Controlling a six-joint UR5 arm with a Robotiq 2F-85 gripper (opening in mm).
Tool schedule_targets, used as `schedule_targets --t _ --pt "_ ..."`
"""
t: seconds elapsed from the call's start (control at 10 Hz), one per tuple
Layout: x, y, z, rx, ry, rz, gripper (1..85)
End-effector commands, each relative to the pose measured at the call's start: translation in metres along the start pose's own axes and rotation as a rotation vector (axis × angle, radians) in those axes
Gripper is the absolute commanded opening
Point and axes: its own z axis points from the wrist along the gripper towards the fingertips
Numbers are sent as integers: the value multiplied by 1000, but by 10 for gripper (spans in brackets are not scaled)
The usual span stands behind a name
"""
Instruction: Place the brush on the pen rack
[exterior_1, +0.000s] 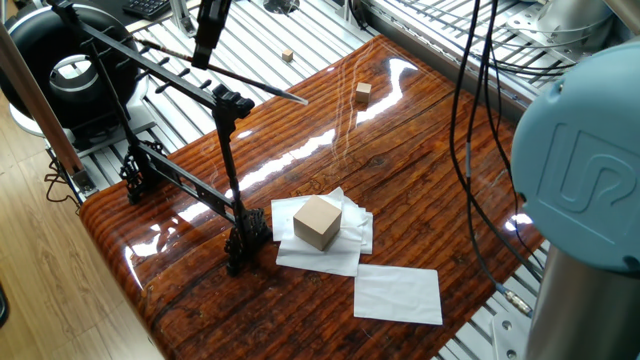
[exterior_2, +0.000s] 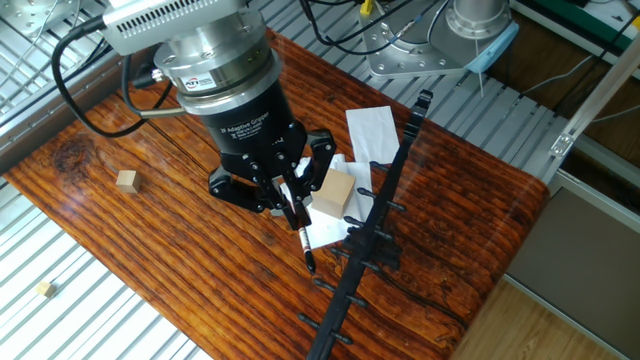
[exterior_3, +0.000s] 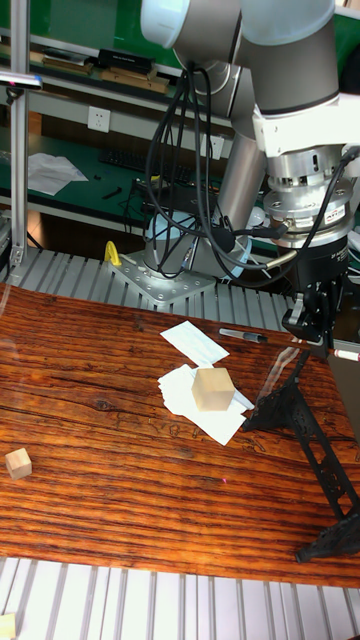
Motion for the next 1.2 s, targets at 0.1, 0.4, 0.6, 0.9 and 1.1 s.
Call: schedule_targets --t 0.1,0.4,0.6,0.9,1.1 --pt "-3 3 -1 -5 -15 0 13" --pt "-3 4 -1 0 -12 5 13" --pt "-3 4 1 5 -10 7 13" --pt "-2 2 2 17 -3 9 13" --pt "-2 2 3 22 -1 12 13"
